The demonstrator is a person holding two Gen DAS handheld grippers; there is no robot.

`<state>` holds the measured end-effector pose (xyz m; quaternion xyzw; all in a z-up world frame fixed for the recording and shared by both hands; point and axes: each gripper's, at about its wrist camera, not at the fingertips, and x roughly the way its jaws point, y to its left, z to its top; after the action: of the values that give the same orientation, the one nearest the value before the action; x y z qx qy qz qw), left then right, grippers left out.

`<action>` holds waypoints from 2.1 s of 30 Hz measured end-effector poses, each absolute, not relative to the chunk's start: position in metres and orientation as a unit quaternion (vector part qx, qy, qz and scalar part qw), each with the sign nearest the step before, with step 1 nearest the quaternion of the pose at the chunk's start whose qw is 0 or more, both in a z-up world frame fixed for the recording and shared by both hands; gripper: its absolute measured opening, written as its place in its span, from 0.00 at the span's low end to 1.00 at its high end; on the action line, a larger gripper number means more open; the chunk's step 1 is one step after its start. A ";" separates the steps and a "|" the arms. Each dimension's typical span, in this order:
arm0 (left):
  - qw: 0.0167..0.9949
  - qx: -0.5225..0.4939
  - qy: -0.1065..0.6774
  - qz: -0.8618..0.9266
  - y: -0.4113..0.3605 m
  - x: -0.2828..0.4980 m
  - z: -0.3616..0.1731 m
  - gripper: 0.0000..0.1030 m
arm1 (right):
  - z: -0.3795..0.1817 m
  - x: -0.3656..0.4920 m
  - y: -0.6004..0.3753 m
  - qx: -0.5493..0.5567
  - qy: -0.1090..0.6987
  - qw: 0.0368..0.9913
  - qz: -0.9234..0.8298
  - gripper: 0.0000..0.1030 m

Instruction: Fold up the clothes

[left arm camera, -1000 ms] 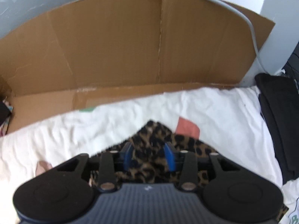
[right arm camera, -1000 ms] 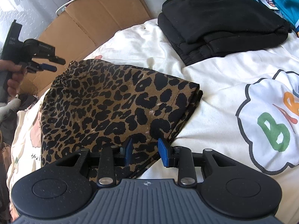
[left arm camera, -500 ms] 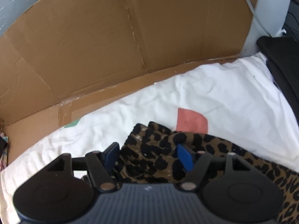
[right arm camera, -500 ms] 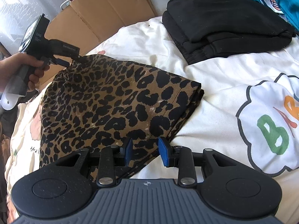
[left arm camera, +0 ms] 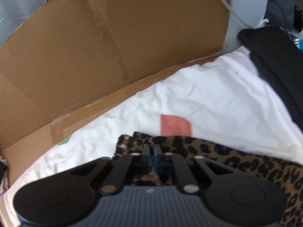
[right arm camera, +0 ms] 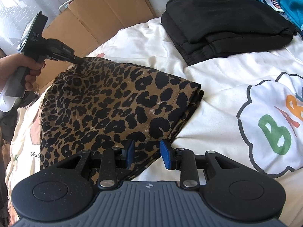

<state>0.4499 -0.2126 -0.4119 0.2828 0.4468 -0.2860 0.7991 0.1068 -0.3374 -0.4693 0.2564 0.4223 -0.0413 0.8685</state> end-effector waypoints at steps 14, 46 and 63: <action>0.792 0.304 0.463 -0.255 -0.208 0.465 -0.425 0.65 | -0.471 0.107 -0.337 0.252 0.424 0.869 -0.038 0.35; 0.797 0.320 0.432 -0.275 -0.220 0.458 -0.435 0.52 | -0.450 0.120 -0.379 0.269 0.383 0.879 -0.096 0.38; 0.809 0.303 0.428 -0.266 -0.175 0.443 -0.383 0.56 | -0.457 0.127 -0.398 0.248 0.374 0.876 -0.176 0.36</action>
<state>0.4425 -0.1754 -0.3826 0.3030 0.4280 -0.2661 0.8088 0.1267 -0.3976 -0.4572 0.2482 0.3739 -0.1765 0.8760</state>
